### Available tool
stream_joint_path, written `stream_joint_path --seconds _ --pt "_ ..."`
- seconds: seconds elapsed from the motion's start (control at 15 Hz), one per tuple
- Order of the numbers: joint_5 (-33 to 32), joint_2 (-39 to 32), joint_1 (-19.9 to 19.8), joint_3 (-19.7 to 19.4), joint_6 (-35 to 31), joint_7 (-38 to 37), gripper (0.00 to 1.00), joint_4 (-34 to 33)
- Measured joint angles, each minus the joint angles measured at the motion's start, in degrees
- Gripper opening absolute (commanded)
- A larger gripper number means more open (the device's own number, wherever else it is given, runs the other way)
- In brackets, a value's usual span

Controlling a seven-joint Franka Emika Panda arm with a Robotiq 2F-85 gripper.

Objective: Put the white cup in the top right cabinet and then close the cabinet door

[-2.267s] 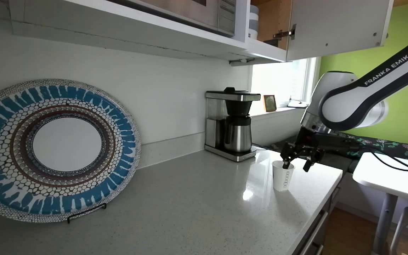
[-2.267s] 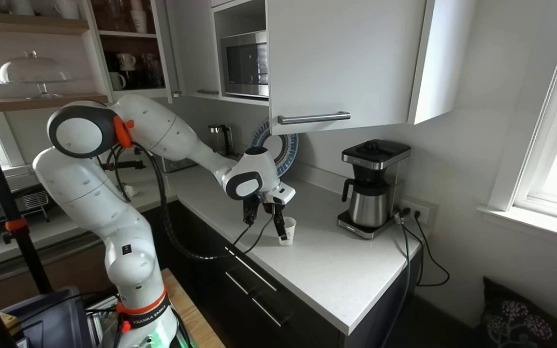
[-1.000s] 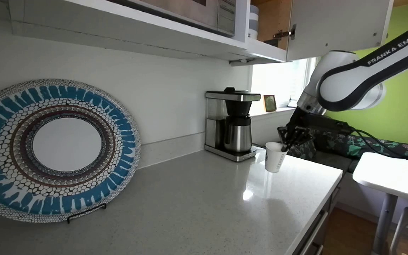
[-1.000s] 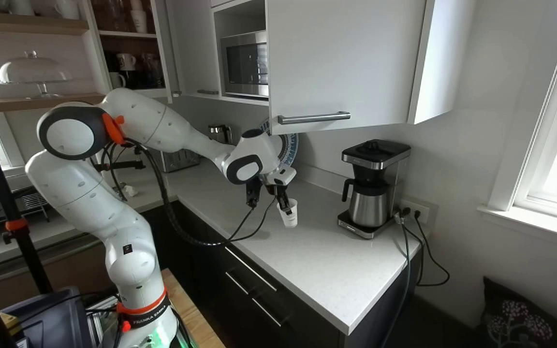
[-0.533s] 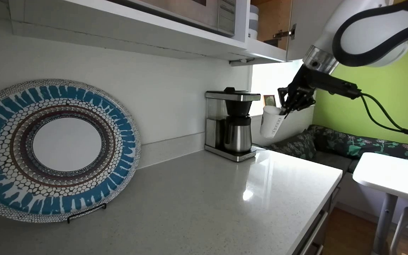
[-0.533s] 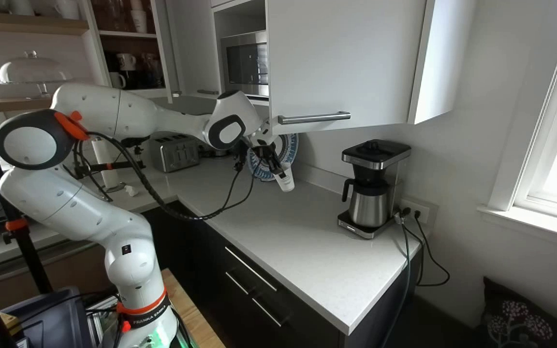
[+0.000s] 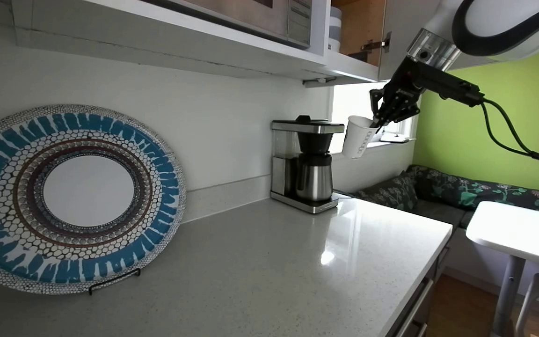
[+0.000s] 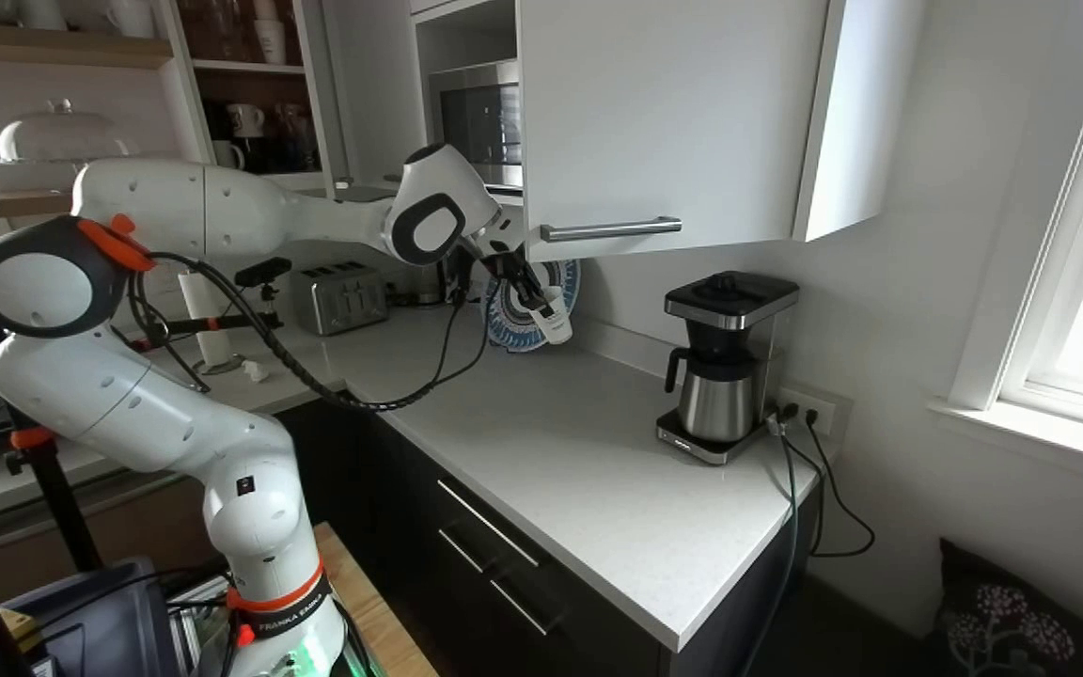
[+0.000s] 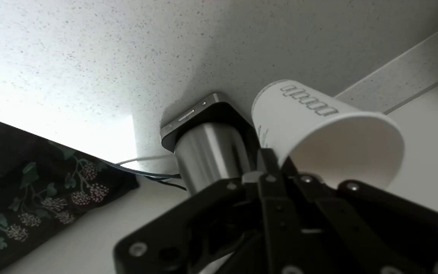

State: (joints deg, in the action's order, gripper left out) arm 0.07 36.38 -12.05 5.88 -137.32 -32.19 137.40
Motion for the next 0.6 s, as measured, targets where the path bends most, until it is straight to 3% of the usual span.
stream_joint_path --seconds 0.33,0.6 --pt "0.0 0.0 -0.3 -0.1 -0.7 -0.4 0.01 -1.1" --pt "0.0 -0.8 -3.3 -0.7 -1.1 -3.0 0.01 -7.9"
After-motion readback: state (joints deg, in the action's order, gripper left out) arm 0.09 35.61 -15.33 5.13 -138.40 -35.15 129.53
